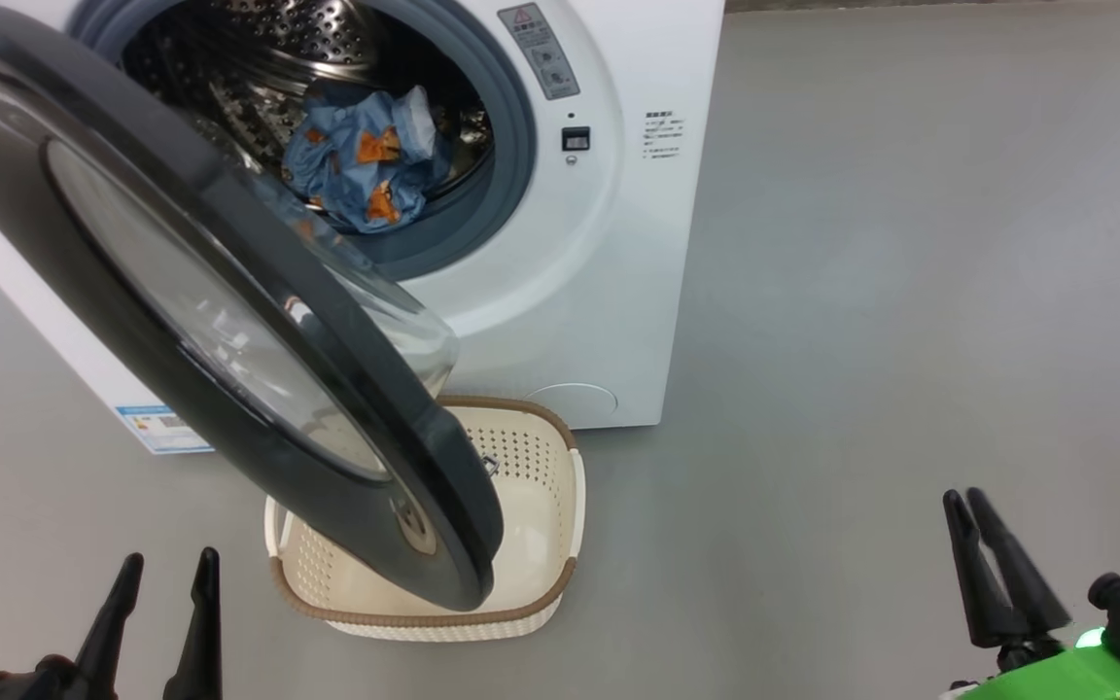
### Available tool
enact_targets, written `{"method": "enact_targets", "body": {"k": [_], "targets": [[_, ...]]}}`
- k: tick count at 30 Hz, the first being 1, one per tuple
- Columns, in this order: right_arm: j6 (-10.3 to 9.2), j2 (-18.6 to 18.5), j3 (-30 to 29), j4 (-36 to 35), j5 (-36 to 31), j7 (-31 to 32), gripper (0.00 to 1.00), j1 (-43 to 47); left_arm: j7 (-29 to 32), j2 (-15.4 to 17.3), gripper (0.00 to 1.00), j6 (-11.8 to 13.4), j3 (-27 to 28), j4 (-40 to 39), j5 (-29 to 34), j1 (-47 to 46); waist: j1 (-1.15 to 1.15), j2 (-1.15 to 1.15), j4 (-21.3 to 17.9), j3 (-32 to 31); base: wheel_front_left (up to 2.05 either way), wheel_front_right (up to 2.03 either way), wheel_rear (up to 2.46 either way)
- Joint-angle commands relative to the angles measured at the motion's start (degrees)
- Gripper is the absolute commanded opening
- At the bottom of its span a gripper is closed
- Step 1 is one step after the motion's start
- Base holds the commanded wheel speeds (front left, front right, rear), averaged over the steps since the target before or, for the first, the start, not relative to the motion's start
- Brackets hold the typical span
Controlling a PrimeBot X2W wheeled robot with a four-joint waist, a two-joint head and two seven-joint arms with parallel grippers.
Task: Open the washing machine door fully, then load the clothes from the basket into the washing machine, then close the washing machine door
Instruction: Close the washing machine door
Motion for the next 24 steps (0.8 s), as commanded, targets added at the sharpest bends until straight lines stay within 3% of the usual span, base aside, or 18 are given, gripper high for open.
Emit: {"method": "enact_targets", "body": {"k": [1, 9, 24], "targets": [[0.32, -1.2, 1.7, -1.2, 0.4, -0.4, 0.0, -2.5, -0.4, 0.7, 1.0, 0.0, 2.1, -1.6, 0.1, -1.3, 0.0, 0.0, 0.8, 0.1, 0.0, 0.0, 0.0], [0.32, -1.4, 6.2, -2.9, 0.5, -0.4, 0.0, -7.7, -0.4, -0.2, 1.0, 0.0, 3.1, -1.9, 0.5, -1.6, 0.0, 0.0, 4.3, 0.1, 0.0, 0.0, 0.0], [0.32, -1.7, 24.6, -13.0, 0.3, -0.4, 0.0, -17.4, -0.4, -2.0, 1.0, 0.0, 2.8, -1.8, 0.4, -0.7, 0.0, 0.0, 11.3, -1.5, 0.0, 0.0, 0.0]]}}
